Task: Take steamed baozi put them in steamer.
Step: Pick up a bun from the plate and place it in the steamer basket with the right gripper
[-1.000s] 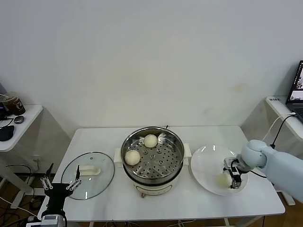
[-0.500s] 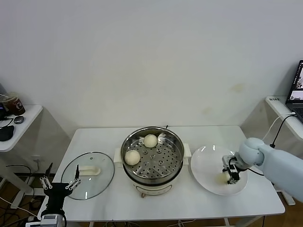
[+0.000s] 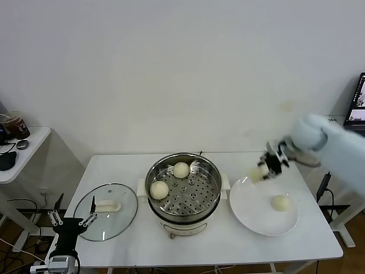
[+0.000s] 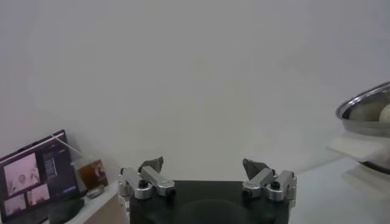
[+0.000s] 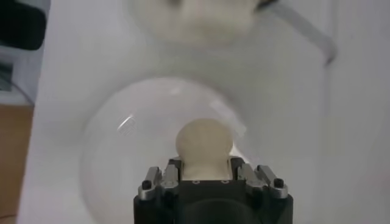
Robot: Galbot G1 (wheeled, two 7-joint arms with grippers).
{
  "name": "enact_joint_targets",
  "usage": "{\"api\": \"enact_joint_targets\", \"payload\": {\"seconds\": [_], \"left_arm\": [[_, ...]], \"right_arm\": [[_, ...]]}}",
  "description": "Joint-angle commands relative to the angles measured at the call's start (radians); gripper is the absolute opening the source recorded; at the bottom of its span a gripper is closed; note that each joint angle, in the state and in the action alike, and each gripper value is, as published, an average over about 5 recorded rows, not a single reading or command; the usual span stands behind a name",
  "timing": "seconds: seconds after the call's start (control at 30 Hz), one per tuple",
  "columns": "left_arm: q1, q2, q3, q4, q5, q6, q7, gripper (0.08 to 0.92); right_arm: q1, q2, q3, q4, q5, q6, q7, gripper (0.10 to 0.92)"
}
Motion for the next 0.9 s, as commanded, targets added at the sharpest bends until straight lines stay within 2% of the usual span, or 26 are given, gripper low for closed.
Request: {"api": "enact_joint_targets", "payload": {"seconds": [0.03, 0.17, 0.4, 0.6, 0.9], "left_arm": [[0.0, -0.001, 0.0, 0.001, 0.0, -0.001, -0.001, 0.823], [0.003, -0.005, -0.004, -0.002, 0.0, -0.003, -0.002, 0.823], [0.012, -0.011, -0.022, -0.008, -0.001, -0.005, -0.005, 0.823], [0.012, -0.022, -0.026, -0.015, -0.001, -0.005, -0.005, 0.823], [0.019, -0.03, -0.026, -0.021, 0.0, -0.007, -0.007, 0.823]], "right_arm": [[0.411, 0.243, -0.22, 0.053, 0.205, 0.219, -0.046, 0.484], [0.373, 0.378, -0.296, 0.068, 0.202, 0.33, -0.002, 0.488], [0.265, 0.545, -0.418, 0.044, 0.063, 0.528, 0.046, 0.492], [0.207, 0.574, -0.453, 0.038, -0.1, 0.646, 0.06, 0.492], [0.16, 0.572, -0.46, 0.048, -0.206, 0.729, 0.095, 0.492]]}}
